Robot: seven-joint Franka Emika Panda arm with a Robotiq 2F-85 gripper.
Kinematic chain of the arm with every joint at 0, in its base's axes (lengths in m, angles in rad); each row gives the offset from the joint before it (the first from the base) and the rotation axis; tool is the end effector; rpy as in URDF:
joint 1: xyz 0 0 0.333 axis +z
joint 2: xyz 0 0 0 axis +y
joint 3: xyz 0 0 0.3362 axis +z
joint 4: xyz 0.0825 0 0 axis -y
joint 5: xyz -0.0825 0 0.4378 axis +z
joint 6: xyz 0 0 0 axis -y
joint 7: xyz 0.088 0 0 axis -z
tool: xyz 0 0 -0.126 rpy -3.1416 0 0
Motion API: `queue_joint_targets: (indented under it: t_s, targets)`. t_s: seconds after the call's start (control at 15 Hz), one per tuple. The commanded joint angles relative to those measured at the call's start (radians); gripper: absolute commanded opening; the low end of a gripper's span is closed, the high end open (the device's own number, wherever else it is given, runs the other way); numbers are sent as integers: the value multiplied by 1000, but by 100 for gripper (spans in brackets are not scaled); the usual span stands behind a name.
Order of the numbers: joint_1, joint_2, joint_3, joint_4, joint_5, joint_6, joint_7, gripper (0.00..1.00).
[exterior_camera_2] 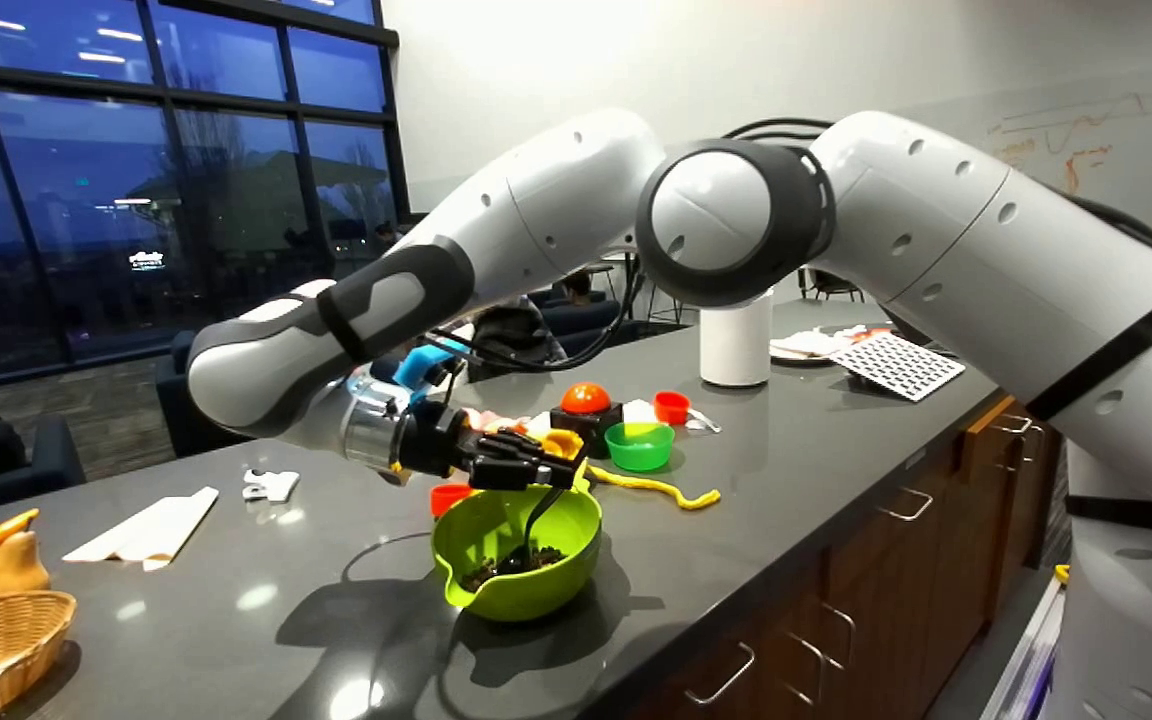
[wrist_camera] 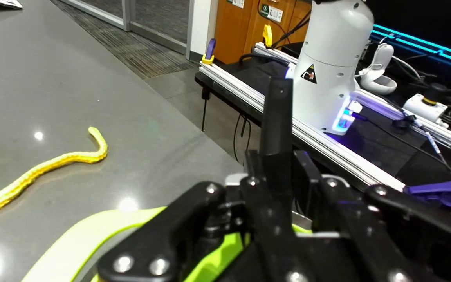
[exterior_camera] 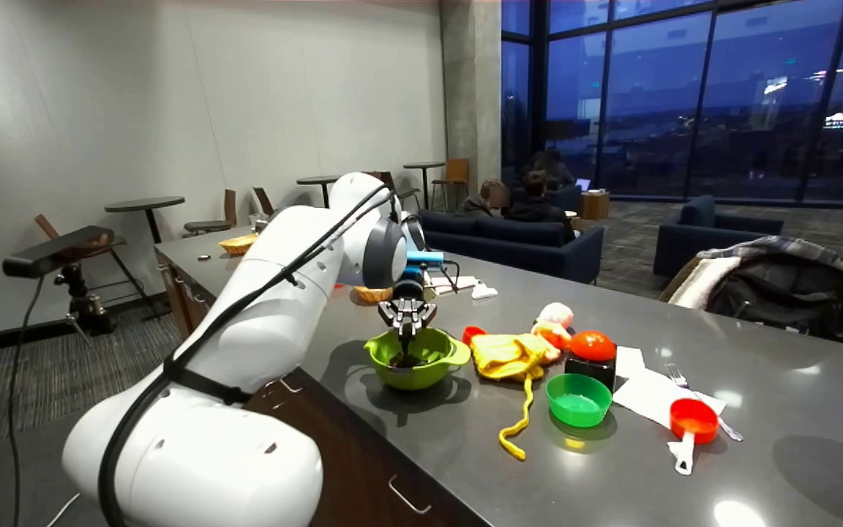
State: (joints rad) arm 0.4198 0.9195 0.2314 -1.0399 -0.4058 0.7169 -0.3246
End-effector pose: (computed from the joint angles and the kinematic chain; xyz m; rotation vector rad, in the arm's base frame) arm 0.5911 0.3155 0.2679 2.0660 0.9936 -1.5434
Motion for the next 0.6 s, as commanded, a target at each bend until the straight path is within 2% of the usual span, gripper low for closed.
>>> queue_joint_targets:
  t_s: [0.0, 0.53]
  targets:
    - [21, 21, 1, 44, -11, -37, 20, 6]
    - [-13, -48, -2, -63, 27, 10, 81, 6]
